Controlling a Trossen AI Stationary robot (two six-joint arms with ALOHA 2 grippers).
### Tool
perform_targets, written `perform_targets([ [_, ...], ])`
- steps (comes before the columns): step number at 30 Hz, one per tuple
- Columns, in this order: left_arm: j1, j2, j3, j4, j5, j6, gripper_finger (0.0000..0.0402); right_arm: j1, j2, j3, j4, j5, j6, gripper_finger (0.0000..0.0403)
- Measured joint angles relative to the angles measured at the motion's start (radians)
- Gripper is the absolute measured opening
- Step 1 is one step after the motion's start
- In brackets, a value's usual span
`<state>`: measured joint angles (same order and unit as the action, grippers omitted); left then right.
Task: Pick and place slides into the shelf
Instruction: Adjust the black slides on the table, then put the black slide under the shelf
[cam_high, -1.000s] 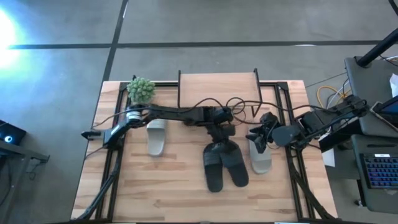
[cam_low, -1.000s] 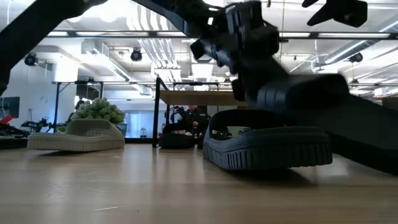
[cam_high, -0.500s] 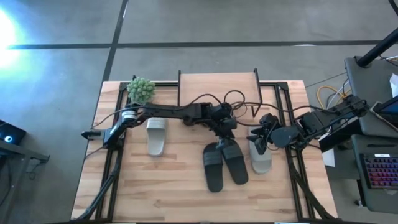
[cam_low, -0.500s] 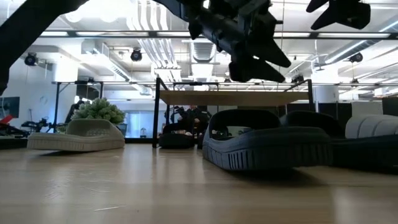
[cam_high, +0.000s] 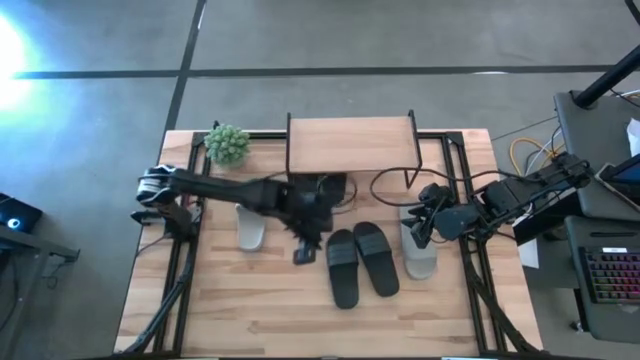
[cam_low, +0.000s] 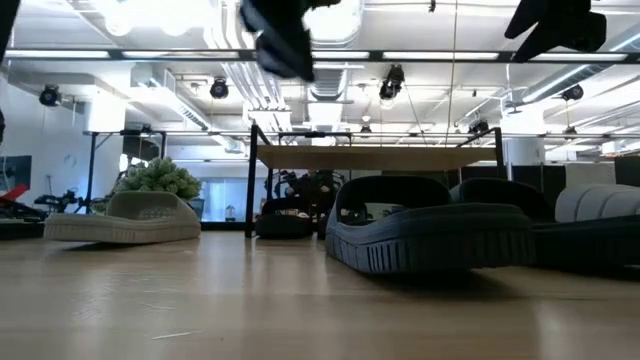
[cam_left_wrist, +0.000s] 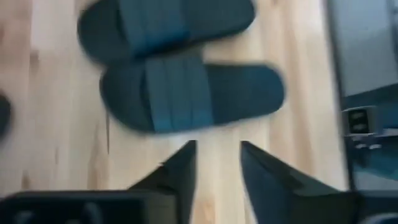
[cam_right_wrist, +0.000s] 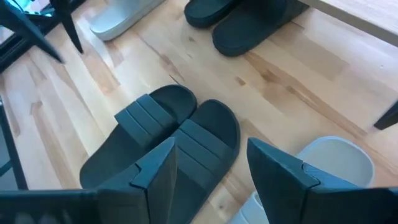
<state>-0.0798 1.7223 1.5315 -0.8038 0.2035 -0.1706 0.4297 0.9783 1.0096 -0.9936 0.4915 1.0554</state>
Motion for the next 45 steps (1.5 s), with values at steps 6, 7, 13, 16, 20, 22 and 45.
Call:
perform_targets([
  [6, -0.054, -0.007, -0.181, 0.134, -0.067, -0.173, 0.0009, 0.000, 0.000, -0.002, 0.000, 0.003, 0.000, 0.0187],
  [7, -0.060, -0.007, -0.197, 0.159, -0.066, -0.192, 0.0009, 0.000, 0.000, -0.002, -0.001, 0.003, 0.000, 0.0187],
  [13, -0.090, 0.052, -0.270, 0.295, -0.067, -0.289, 0.0001, 0.000, 0.000, -0.002, 0.000, 0.003, 0.000, 0.0187],
  [16, -0.099, 0.085, -0.278, 0.403, -0.073, -0.295, 0.0000, 0.000, 0.000, -0.002, 0.000, 0.002, 0.000, 0.0187],
  [20, -0.095, 0.169, -0.264, 0.427, -0.116, -0.294, 0.0000, 0.000, 0.000, -0.002, 0.000, 0.000, 0.001, 0.0187],
  [22, -0.084, 0.203, -0.252, 0.429, -0.119, -0.288, 0.0000, 0.000, 0.000, -0.002, 0.000, -0.001, 0.001, 0.0187],
  [45, -0.003, 0.190, -0.155, 0.266, -0.189, -0.164, 0.0000, 0.279, 0.146, -0.007, 0.026, -0.283, 0.347, 0.0187],
])
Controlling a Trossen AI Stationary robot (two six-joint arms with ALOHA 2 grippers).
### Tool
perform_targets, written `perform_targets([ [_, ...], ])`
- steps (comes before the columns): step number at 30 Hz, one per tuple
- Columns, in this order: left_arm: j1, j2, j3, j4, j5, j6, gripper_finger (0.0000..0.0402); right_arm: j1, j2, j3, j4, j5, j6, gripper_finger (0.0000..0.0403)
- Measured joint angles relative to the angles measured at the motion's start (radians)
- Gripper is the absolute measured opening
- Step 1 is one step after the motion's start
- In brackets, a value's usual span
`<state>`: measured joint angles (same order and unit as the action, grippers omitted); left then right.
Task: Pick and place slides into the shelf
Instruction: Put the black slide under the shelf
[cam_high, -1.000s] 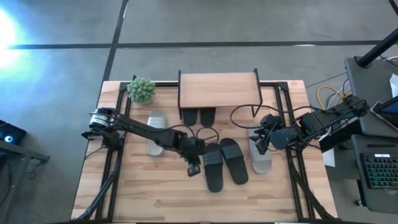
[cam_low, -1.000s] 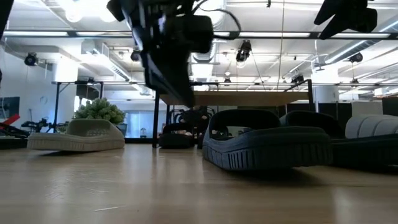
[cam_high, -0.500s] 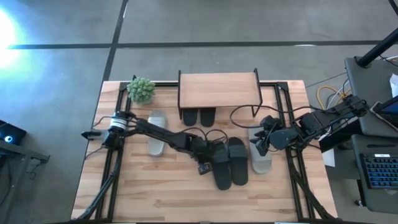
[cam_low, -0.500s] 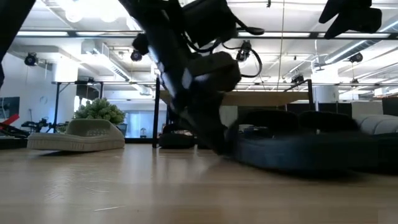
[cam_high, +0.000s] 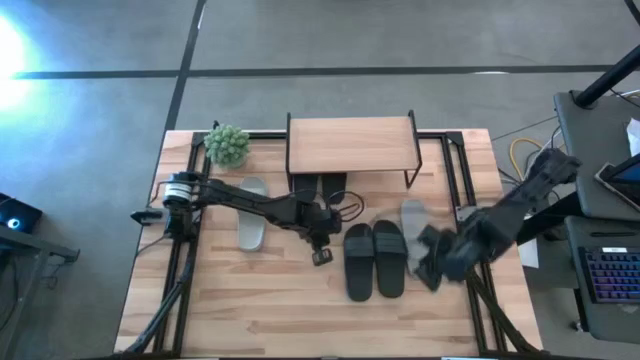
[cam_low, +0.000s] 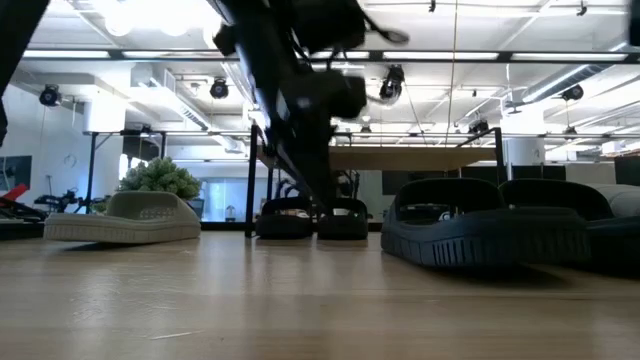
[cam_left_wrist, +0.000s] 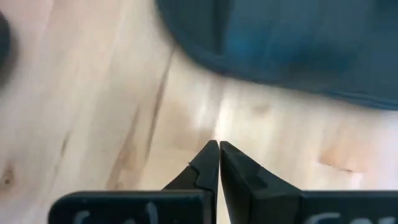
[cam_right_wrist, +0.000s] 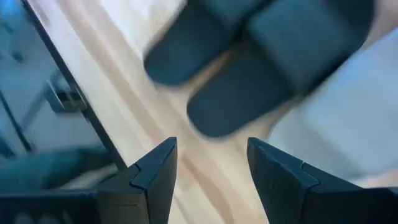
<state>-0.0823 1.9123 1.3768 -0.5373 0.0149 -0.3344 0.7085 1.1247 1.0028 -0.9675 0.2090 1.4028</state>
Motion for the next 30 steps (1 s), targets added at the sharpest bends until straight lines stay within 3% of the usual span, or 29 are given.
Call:
perform_targets([
  [3, -0.048, -0.051, -0.004, 0.006, -0.020, -0.002, 0.0000, 0.090, 0.108, -0.001, 0.068, 0.004, 0.055, 0.0187],
  [6, -0.081, -0.095, -0.004, -0.002, -0.076, -0.041, 0.0000, 0.155, 0.215, 0.000, 0.174, 0.073, 0.101, 0.0187],
  [12, -0.111, -0.116, -0.015, 0.006, -0.099, -0.079, 0.0000, 0.214, 0.452, 0.053, 0.221, 0.102, 0.179, 0.0178],
  [15, -0.127, -0.106, -0.035, 0.017, -0.092, -0.078, 0.0000, 0.216, 0.556, 0.109, 0.225, 0.104, 0.198, 0.0151],
  [19, -0.153, -0.108, -0.075, 0.004, -0.072, -0.087, 0.0000, 0.196, 0.675, 0.182, 0.213, 0.089, 0.174, 0.0084],
  [23, -0.192, -0.131, -0.086, 0.007, -0.077, -0.105, 0.0000, 0.171, 0.740, 0.228, 0.183, 0.074, 0.141, 0.0018],
  [30, -0.236, -0.204, -0.127, -0.005, -0.106, -0.154, 0.0000, 0.133, 0.735, 0.185, 0.162, 0.063, 0.141, 0.0009],
])
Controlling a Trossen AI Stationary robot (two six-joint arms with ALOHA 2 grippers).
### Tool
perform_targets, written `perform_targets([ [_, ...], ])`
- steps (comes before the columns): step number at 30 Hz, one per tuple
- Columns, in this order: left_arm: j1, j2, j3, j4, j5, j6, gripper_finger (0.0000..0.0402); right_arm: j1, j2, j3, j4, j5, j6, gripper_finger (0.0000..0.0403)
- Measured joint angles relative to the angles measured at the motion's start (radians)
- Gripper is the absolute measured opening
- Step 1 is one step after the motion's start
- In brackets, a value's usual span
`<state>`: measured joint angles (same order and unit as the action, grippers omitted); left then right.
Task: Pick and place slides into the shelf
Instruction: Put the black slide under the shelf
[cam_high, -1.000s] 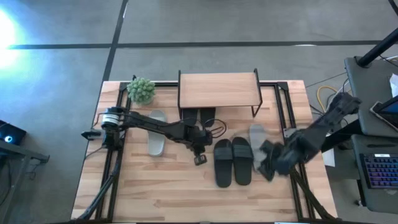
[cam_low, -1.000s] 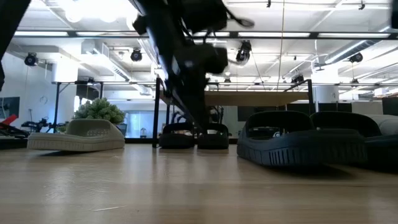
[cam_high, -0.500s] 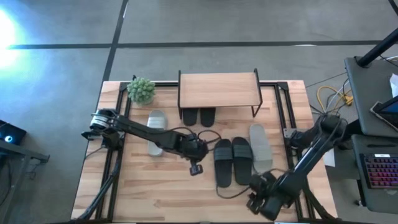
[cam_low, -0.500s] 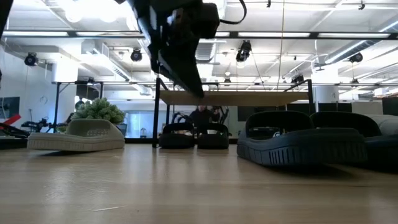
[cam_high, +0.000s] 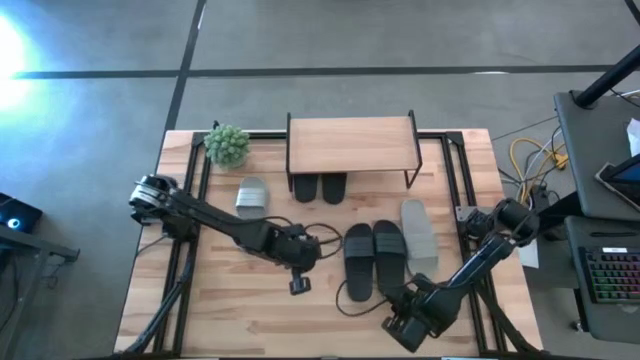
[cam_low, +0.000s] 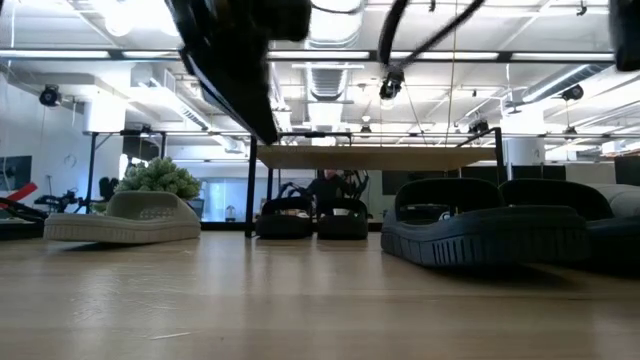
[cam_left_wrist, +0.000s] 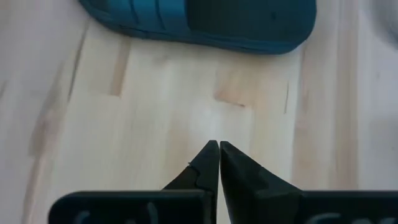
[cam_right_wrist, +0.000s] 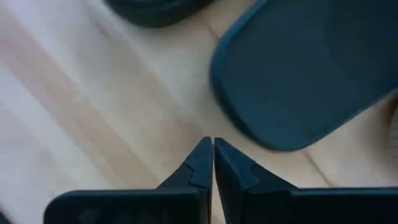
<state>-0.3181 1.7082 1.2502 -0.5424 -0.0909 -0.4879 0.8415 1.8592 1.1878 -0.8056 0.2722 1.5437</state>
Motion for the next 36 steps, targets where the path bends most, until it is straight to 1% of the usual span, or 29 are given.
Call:
perform_targets([
  [3, -0.008, -0.075, -0.033, -0.038, -0.051, -0.061, 0.0000, -0.012, -0.017, -0.038, 0.006, -0.018, -0.016, 0.0008],
  [9, -0.008, -0.288, -0.103, -0.129, -0.227, -0.199, 0.0000, -0.036, -0.054, -0.101, 0.039, -0.037, -0.077, 0.0008],
  [13, -0.009, -0.409, -0.147, -0.185, -0.340, -0.280, 0.0000, -0.057, -0.075, -0.144, 0.036, -0.037, -0.109, 0.0008],
  [18, -0.004, -0.518, -0.220, -0.184, -0.376, -0.343, 0.0000, -0.111, -0.118, -0.196, 0.086, -0.037, -0.220, 0.0008],
  [21, -0.004, -0.549, -0.256, -0.187, -0.387, -0.372, 0.0000, -0.161, -0.135, -0.227, 0.110, -0.037, -0.293, 0.0008],
  [25, -0.004, -0.552, -0.274, -0.181, -0.387, -0.398, 0.0000, -0.235, -0.150, -0.270, 0.140, -0.045, -0.395, 0.0008],
  [30, -0.005, -0.526, -0.275, -0.176, -0.380, -0.400, 0.0000, -0.312, -0.171, -0.318, 0.168, -0.067, -0.507, 0.0008],
  [36, -0.005, -0.493, -0.273, -0.173, -0.376, -0.400, 0.0000, -0.403, -0.213, -0.390, 0.256, -0.081, -0.611, 0.0008],
])
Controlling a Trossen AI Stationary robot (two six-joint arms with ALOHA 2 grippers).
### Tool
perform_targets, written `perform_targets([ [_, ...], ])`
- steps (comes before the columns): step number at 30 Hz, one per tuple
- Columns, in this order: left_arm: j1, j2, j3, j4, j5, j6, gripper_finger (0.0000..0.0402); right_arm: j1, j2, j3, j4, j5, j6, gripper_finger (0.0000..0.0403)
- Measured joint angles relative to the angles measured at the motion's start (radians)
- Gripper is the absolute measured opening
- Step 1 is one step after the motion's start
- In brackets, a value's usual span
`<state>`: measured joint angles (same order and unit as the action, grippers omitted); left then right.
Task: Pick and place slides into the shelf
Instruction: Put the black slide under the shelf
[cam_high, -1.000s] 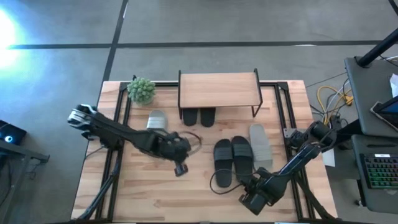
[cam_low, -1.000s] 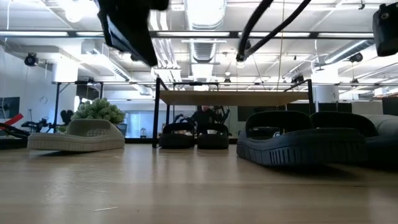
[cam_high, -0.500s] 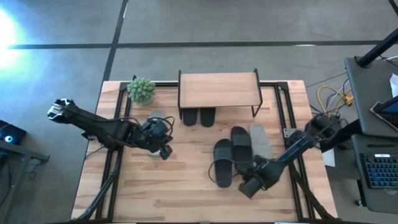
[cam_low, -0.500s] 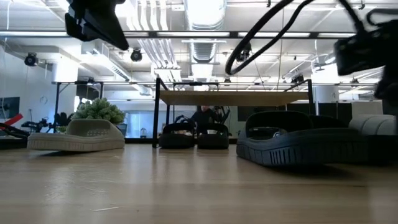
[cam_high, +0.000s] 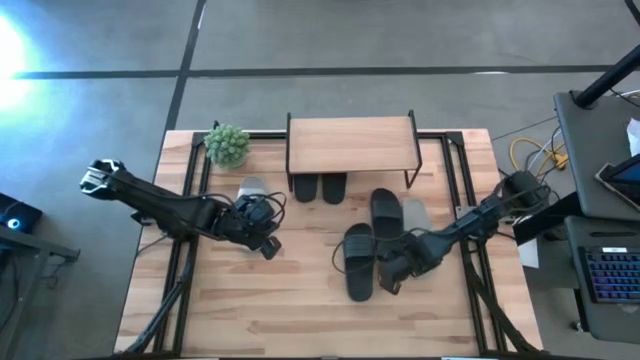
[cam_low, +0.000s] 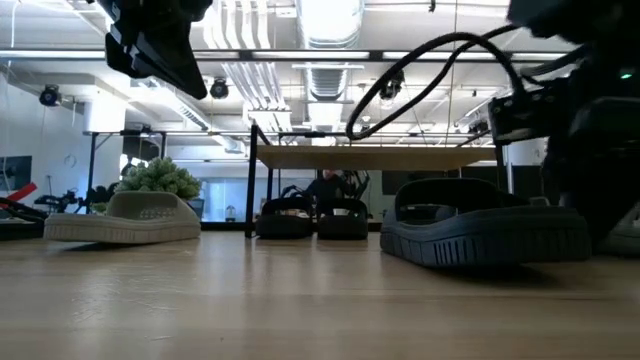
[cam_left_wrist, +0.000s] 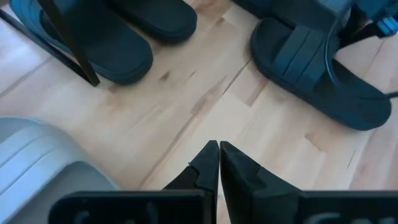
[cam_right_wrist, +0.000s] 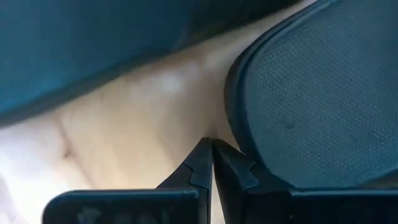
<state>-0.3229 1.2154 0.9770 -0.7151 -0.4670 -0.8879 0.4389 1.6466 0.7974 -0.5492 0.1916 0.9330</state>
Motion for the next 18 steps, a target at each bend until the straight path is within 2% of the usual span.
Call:
perform_targets([
  [11, 0.000, 0.015, 0.003, 0.003, 0.001, 0.003, 0.0000, -0.134, -0.012, -0.032, 0.009, 0.142, -0.088, 0.0008],
  [14, 0.000, 0.014, 0.003, 0.002, 0.001, 0.003, 0.0000, -0.151, -0.011, -0.033, 0.007, 0.161, -0.056, 0.0008],
  [18, 0.000, 0.014, 0.004, 0.003, 0.001, 0.003, 0.0000, -0.153, -0.013, -0.038, -0.004, 0.248, 0.014, 0.0008],
])
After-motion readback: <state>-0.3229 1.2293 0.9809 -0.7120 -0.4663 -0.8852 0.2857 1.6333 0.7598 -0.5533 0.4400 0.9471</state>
